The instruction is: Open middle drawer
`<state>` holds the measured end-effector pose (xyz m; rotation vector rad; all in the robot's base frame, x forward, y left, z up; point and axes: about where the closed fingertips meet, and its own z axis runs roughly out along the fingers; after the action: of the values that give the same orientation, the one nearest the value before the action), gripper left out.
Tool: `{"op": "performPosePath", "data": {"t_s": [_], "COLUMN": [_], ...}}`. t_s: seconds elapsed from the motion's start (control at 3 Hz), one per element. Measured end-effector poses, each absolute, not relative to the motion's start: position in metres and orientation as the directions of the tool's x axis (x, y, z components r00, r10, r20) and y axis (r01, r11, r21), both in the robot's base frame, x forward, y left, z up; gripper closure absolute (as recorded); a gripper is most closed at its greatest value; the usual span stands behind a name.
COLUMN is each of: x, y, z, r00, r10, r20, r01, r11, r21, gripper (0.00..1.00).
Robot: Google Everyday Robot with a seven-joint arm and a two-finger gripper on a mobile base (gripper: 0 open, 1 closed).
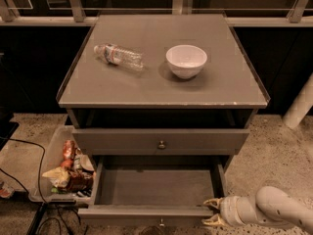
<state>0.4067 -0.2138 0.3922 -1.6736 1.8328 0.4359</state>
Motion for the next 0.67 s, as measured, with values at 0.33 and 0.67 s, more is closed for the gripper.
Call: {"op": "performPosePath", "data": {"t_s": [0.33,0.67], "x": [0.3918,0.3919], "y": [-0.2104,-0.2104], "z": [0.3884,0.3885], "r00": [-0.012,-0.012], "r10": [-0.767,-0.767], "r20": [-0.641,-0.641], "r01": [-0.978,-0.978], "r11": [0.143,0.143], "r21": [-0.153,-0.153], "gripper": [0.82,0.59]}}
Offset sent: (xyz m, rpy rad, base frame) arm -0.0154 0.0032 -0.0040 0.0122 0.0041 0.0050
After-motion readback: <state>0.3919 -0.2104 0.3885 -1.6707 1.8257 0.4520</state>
